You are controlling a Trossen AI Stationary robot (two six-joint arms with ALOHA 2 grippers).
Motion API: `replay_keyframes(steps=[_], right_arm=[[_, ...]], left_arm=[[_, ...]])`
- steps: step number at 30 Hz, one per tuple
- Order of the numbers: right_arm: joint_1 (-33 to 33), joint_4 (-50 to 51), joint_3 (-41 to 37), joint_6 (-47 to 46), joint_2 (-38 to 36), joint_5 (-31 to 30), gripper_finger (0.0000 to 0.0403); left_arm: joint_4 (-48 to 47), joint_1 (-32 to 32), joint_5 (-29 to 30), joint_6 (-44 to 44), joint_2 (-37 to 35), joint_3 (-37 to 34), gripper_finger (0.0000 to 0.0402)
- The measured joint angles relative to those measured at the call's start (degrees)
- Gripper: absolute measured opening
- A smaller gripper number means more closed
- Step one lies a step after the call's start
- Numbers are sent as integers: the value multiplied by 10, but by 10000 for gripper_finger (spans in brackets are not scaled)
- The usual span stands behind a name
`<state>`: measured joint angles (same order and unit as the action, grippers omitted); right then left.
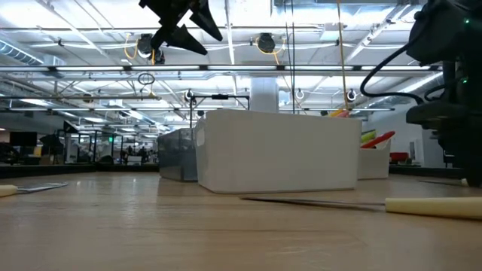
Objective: Pick & Place Kitchen Items
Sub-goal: Put the white table knife into the black bin
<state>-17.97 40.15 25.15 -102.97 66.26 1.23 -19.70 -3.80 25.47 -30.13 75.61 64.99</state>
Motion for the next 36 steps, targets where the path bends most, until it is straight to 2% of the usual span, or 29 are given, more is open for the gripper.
replay_keyframes(steps=[5, 12, 23, 36], right_arm=[[-16, 11, -1, -9, 1, -3, 128], [-33, 10, -1, -5, -6, -15, 39], [-58, 103, 75, 18, -86, -25, 38], [-72, 141, 240, 104, -94, -46, 38]], left_arm=[[1, 9, 0, -2, 0, 0, 248], [1, 31, -25, -6, 0, 0, 248], [-5, 55, -46, -6, 0, 0, 248], [-21, 55, -46, 3, 0, 0, 248]])
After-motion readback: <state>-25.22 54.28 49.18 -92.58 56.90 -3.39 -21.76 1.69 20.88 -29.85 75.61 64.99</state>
